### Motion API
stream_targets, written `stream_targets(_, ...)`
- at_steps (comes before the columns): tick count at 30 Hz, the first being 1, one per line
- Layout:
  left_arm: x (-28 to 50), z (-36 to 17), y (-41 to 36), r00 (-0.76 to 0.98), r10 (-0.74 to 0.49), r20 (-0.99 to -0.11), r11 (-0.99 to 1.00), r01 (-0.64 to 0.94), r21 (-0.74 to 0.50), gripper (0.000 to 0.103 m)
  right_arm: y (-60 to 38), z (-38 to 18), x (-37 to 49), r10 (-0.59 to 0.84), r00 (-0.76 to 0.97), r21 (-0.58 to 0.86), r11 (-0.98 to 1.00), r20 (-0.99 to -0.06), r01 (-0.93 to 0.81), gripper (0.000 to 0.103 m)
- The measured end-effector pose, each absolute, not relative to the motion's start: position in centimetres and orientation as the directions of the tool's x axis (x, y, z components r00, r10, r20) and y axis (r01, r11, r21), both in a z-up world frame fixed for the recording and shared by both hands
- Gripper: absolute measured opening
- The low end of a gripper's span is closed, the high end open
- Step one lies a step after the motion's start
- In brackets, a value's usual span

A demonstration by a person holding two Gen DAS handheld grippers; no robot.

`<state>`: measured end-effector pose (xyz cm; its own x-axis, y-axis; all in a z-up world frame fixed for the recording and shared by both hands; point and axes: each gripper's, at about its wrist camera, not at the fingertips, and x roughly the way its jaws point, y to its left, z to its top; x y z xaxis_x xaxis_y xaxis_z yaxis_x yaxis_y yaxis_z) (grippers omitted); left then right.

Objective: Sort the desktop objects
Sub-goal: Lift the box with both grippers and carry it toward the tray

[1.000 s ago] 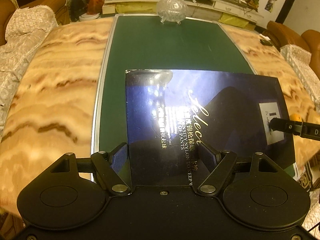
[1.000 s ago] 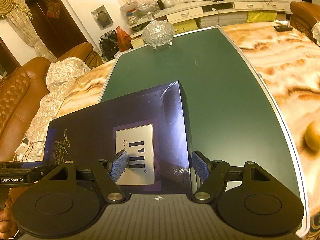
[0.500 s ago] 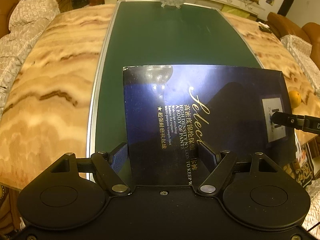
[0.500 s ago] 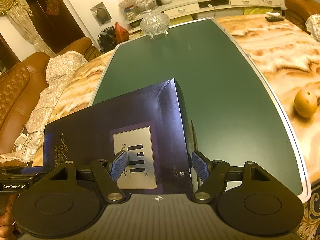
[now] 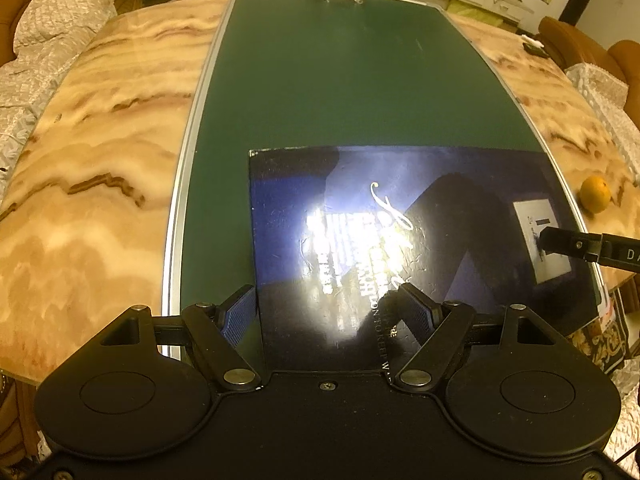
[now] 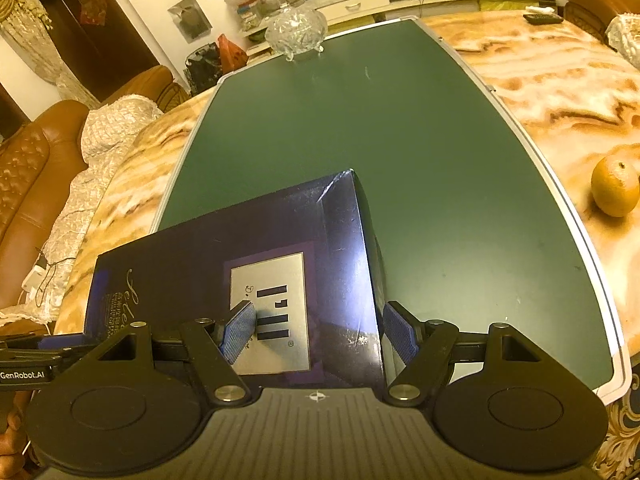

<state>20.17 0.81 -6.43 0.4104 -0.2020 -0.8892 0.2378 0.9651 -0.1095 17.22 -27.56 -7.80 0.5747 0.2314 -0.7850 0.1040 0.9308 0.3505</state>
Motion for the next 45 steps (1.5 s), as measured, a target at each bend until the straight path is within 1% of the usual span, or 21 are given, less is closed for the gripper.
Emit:
stream_targets(9, 21.2, -6.7, -0.2, 0.415, -0.186, -0.891, 0.963, 0.258, -0.081, 0.077, -28.2, -9.1, 17.8, 0.247, 0.551, 0.372, 0.920, -0.797, 0.127, 0.075)
stream_targets(13, 21.7, -6.7, 0.2, 0.413, -0.188, -0.891, 0.964, 0.253, -0.086, 0.077, -27.9, -9.2, 17.9, 0.254, 0.549, 0.377, 0.918, -0.796, 0.121, 0.075)
stream_targets(20, 22.2, -8.1, 1.0, 0.380, -0.206, -0.902, 0.964, 0.237, -0.120, 0.077, -27.3, -9.2, 18.5, 0.241, 0.544, 0.355, 0.928, -0.804, 0.115, 0.075)
stream_targets(29, 22.3, -8.3, 0.8, 0.380, -0.200, -0.903, 0.962, 0.251, -0.108, 0.078, -27.0, -9.8, 18.6, 0.223, 0.542, 0.329, 0.938, -0.810, 0.107, 0.075)
stream_targets(32, 22.2, -8.3, 0.9, 0.385, -0.193, -0.903, 0.964, 0.246, -0.101, 0.075, -26.5, -9.6, 18.2, 0.206, 0.551, 0.303, 0.949, -0.809, 0.090, 0.075)
stream_targets(33, 21.9, -8.0, 0.7, 0.398, -0.179, -0.900, 0.965, 0.247, -0.082, 0.076, -26.3, -9.3, 18.0, 0.195, 0.560, 0.288, 0.954, -0.805, 0.082, 0.075)
stream_targets(36, 21.0, -7.0, -0.3, 0.439, -0.126, -0.890, 0.968, 0.250, -0.014, 0.077, -25.3, -7.7, 17.1, 0.145, 0.608, 0.213, 0.976, -0.780, 0.041, 0.075)
stream_targets(39, 19.9, -6.1, -1.6, 0.474, -0.108, -0.874, 0.965, 0.260, 0.021, 0.078, -23.7, -6.4, 16.2, 0.104, 0.635, 0.115, 0.993, -0.765, -0.023, 0.074)
stream_targets(42, 19.1, -6.1, -2.9, 0.490, -0.115, -0.864, 0.959, 0.280, 0.031, 0.078, -22.3, -6.6, 15.4, 0.070, 0.638, 0.041, 0.997, -0.767, -0.059, 0.070)
stream_targets(44, 18.9, -6.8, -3.7, 0.486, -0.110, -0.867, 0.955, 0.294, 0.043, 0.078, -21.9, -7.3, 15.2, 0.067, 0.628, 0.033, 0.997, -0.775, -0.065, 0.063)
stream_targets(45, 18.9, -7.3, -4.0, 0.479, -0.106, -0.872, 0.954, 0.297, 0.047, 0.078, -21.8, -7.7, 15.2, 0.069, 0.621, 0.036, 0.997, -0.780, -0.065, 0.062)
